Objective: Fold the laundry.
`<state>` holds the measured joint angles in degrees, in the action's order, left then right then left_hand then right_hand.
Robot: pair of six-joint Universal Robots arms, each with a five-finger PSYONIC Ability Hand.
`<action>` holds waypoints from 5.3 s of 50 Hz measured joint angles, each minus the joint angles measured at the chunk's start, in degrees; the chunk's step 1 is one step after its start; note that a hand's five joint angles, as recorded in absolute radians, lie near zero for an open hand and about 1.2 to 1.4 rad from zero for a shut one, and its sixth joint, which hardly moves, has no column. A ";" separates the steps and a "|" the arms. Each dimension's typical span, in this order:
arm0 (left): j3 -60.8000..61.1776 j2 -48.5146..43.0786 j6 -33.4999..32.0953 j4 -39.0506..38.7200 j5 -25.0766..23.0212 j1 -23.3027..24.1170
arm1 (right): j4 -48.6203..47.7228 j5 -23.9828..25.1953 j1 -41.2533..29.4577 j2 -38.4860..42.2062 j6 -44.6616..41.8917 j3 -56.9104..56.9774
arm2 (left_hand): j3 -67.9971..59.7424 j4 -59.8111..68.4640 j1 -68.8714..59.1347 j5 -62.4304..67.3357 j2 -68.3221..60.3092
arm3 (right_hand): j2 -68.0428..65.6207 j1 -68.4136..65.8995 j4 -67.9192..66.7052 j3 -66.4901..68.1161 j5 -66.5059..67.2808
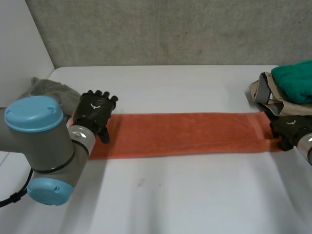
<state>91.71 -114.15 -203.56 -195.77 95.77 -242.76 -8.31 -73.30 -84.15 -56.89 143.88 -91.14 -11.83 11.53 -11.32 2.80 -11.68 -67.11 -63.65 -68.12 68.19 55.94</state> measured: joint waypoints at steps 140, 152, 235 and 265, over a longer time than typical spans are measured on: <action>-10.70 -13.04 9.42 13.66 12.15 12.03 | 14.52 -4.20 -37.30 10.88 20.28 22.53 | 0.00 0.00 0.00 -0.01 0.00 | 55.43 50.60 56.39 -55.85 -53.12; -11.35 -1.52 7.85 12.97 4.23 11.57 | 6.06 -13.93 -37.86 -0.72 12.32 13.75 | 0.00 0.00 0.00 -0.08 0.00 | 55.49 51.64 56.39 -55.85 -53.23; -11.57 9.62 11.68 13.30 -16.92 9.86 | -41.56 -1.14 -4.67 6.41 24.12 32.62 | 0.00 0.00 0.00 -0.08 0.00 | 1.84 6.85 -0.38 -0.91 -4.56; -10.12 9.06 11.35 13.31 -17.03 13.17 | -38.39 18.36 17.55 15.06 19.19 18.53 | 0.00 0.00 0.00 -0.08 0.00 | 1.71 6.85 -0.67 -0.80 -2.15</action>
<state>81.59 -105.09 -192.21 -182.46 78.75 -229.60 -46.70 -54.94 -66.60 -41.83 163.07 -72.61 -11.83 11.53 -11.32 2.72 -11.68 -65.40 -56.81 -68.79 67.39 53.79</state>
